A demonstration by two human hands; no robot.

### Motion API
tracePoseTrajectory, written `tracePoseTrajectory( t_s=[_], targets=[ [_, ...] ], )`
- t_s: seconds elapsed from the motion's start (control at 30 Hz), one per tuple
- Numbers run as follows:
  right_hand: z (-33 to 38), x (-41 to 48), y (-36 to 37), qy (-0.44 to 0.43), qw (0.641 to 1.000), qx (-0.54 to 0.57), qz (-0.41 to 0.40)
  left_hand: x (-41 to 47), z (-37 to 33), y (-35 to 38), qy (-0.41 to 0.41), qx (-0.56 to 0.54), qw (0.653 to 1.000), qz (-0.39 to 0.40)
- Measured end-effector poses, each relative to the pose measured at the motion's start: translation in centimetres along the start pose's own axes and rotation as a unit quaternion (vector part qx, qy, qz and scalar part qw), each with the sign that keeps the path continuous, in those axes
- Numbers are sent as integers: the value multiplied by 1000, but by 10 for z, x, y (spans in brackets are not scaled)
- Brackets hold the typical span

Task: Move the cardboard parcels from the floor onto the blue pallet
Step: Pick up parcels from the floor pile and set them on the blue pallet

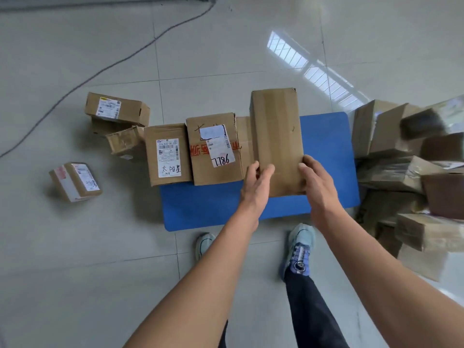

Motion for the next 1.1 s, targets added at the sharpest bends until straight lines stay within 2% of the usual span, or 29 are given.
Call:
tracePoseTrajectory(
  t_s=[0.27,0.57,0.87,1.1],
  targets=[
    [-26,84,-50,14,1000,-8,7,9,9,92,-19,42,999,-3],
    [-65,170,-58,6,998,-37,58,42,35,164,-41,45,998,-34],
    [-111,209,-24,22,994,-53,93,91,62,177,-36,78,995,-44],
    [-129,214,-1,12,993,-26,111,115,70,174,1,188,979,-83]
  ],
)
Point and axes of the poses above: each hand's wrist, its own x-axis towards the middle knuckle, its own y-axis out of the palm, z = x × y, the point moved 8 cm from there along x, towards the middle knuckle, and after that the axes turned 15 degrees about -z, right-handed, at the moved point
